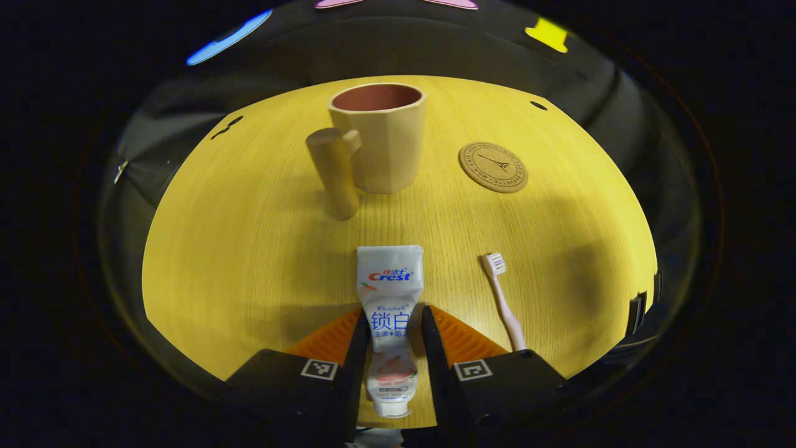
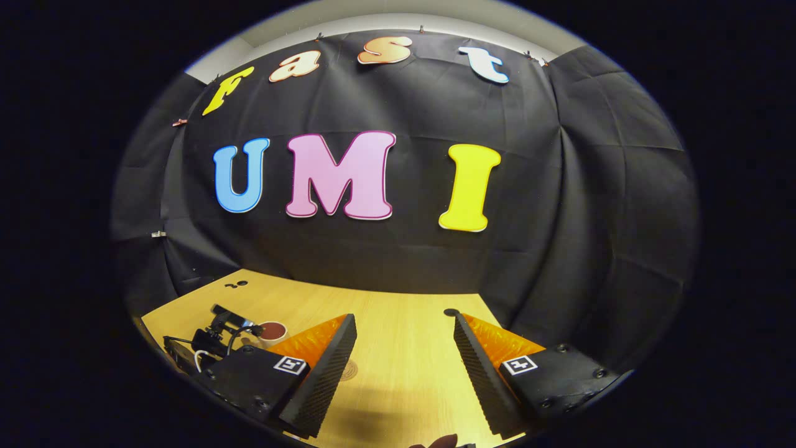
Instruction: Put the toothbrush and toothpaste on the desktop into the cup, then pick up the cup and place it on the coaster on the desktop.
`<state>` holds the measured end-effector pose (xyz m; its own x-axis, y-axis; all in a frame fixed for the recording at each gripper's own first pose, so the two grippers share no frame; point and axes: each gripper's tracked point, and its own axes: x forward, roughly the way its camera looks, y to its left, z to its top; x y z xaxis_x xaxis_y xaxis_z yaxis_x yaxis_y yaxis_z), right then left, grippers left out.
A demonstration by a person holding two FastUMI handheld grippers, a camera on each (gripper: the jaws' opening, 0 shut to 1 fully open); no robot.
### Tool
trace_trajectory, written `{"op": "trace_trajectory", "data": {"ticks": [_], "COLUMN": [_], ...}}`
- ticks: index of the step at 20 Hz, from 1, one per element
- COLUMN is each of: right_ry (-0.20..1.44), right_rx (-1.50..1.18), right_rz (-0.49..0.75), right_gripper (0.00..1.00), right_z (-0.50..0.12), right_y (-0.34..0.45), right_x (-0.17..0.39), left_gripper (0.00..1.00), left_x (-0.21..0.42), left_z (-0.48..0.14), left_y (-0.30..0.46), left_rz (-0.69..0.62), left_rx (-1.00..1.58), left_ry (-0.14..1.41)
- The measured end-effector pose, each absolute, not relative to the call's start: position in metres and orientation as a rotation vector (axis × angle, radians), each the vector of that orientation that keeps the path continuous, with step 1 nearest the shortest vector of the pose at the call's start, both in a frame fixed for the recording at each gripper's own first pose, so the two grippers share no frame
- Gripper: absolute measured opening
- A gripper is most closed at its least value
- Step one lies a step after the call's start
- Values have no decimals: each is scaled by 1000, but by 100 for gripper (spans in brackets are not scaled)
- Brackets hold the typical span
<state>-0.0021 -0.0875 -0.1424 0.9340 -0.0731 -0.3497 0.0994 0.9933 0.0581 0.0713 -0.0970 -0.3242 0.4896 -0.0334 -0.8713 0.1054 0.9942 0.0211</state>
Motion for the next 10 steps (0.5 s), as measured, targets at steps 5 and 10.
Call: {"op": "trace_trajectory", "data": {"ticks": [5,10], "right_ry": [547,732], "right_rx": [148,147], "right_rz": [-1,55], "right_gripper": [97,97], "right_z": [-188,-237], "right_y": [-29,17], "right_x": [-31,-62], "left_gripper": [36,23], "left_x": [74,59], "left_z": [-323,-313], "left_y": [-103,-87], "left_rz": [-225,-260], "left_rx": [145,82], "left_ry": [1007,1022]}}
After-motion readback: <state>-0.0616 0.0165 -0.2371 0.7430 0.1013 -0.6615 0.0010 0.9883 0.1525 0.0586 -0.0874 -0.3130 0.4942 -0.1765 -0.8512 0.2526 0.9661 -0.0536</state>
